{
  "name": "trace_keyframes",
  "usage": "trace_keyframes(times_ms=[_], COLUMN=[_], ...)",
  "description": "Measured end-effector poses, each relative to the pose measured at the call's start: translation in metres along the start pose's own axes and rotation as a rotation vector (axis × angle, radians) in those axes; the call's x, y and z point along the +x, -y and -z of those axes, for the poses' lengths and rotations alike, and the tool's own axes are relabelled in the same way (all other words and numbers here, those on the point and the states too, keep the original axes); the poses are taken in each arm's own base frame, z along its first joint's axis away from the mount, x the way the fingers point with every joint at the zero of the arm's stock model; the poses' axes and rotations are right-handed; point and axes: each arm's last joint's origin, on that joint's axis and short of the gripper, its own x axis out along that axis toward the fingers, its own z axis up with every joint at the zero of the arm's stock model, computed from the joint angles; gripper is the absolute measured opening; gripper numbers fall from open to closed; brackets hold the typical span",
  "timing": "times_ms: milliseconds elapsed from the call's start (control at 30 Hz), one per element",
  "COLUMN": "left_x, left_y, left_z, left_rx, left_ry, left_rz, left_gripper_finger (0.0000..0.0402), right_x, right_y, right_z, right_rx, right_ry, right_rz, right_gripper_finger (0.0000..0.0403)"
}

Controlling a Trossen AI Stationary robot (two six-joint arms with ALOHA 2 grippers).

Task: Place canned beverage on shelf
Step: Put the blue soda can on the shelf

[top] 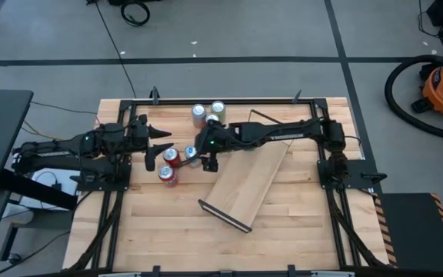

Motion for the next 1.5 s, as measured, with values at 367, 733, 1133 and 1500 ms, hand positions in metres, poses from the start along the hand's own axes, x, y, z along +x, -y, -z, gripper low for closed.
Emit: trace_keyframes(times_ms=[367,733,1133,1500], left_x=[-0.021,-0.021,-0.021,-0.021], left_y=[-0.003,-0.004,-0.002,-0.002], left_z=[-0.004,0.001,0.003,0.002], left_rx=[-0.036,-0.037,-0.045,-0.046], left_ry=[-0.091,-0.142,-0.155,-0.149], left_rz=[-0.005,-0.009,0.005,0.005], left_gripper_finger=[0.0192,0.0192,0.0192,0.0192], right_x=[0.023,0.067,0.091,0.091], right_y=[-0.003,0.003,0.007,0.007], right_z=[-0.017,-0.005,0.014,0.015], right_rx=[-0.054,-0.042,-0.015,0.012], right_ry=[0.106,0.135,0.044,0.037], right_rz=[-0.03,-0.063,-0.063,-0.068], right_gripper_finger=[0.0352,0.0352,0.034,0.0242])
